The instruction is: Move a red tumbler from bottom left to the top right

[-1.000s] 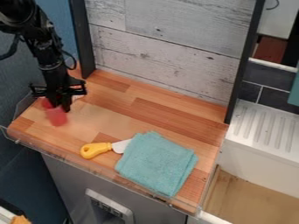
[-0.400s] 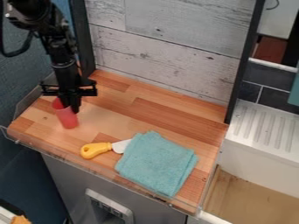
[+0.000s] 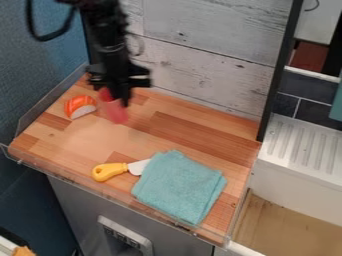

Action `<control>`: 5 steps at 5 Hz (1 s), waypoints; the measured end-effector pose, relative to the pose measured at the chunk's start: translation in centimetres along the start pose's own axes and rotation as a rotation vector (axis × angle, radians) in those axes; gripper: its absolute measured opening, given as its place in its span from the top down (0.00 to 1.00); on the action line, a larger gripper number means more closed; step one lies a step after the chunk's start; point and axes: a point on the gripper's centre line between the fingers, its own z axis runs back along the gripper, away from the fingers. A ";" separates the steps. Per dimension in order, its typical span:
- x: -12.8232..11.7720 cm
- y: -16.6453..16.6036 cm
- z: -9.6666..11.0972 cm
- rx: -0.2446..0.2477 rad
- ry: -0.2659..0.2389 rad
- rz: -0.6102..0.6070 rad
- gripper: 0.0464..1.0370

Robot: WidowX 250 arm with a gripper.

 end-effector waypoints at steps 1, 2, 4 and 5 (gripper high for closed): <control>0.8 -4.9 0.9 -0.023 -0.014 -0.118 0.97; 0.5 -9.5 0.6 -0.056 0.000 -0.221 0.97; 0.6 -14.7 -1.8 -0.093 0.031 -0.350 0.97; 1.1 -15.8 -2.8 -0.115 0.043 -0.379 0.97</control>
